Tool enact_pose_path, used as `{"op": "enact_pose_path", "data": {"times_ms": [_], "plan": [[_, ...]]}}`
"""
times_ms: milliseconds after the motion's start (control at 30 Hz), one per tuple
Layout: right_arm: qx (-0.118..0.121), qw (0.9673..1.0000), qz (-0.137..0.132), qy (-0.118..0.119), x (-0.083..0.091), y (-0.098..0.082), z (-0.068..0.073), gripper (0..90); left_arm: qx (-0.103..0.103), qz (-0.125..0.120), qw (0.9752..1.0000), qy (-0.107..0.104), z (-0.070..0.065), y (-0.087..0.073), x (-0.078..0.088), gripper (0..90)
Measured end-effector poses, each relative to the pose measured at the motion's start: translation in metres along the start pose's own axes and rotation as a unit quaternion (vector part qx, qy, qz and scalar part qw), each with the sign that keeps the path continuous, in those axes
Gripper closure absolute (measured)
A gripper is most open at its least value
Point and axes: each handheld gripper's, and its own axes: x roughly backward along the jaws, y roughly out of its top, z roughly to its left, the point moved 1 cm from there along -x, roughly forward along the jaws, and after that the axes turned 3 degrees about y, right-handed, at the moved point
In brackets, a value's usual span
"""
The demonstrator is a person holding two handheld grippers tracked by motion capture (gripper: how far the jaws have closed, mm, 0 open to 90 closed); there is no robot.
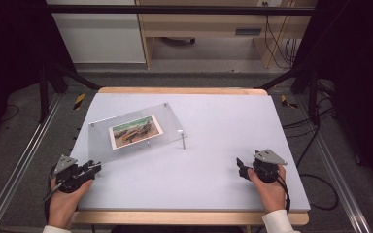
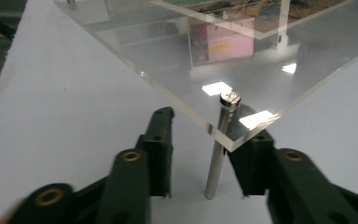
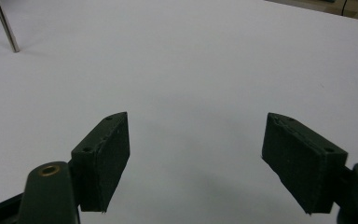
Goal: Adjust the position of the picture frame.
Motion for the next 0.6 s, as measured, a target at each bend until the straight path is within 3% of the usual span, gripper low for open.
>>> {"op": "enact_pose_path", "data": {"times_ms": [33,133,333,433,600], "plan": [[-0.002,1.0000,0.000,0.001,0.000,0.000,0.000,23.4,-0.003,-0.001,0.9999,-0.012,-0.001,0.000,0.000,71.1],[0.004,1.0000,0.001,0.000,-0.001,0.000,0.002,23.4,-0.019,0.000,0.9997,-0.018,-0.005,0.002,-0.001,83.0],[0.025,0.9997,-0.003,0.007,-0.002,0.006,0.015,22.6,-0.010,-0.017,0.9996,-0.019,-0.002,0.005,0.001,83.8],[0.030,0.9992,-0.006,0.026,-0.005,0.012,0.026,21.6,-0.001,-0.034,0.9992,-0.021,-0.001,0.007,0.003,83.5],[0.054,0.9976,-0.001,0.043,-0.011,0.021,0.043,21.2,0.005,-0.058,0.9983,-0.012,0.001,0.010,0.007,76.8]]}}
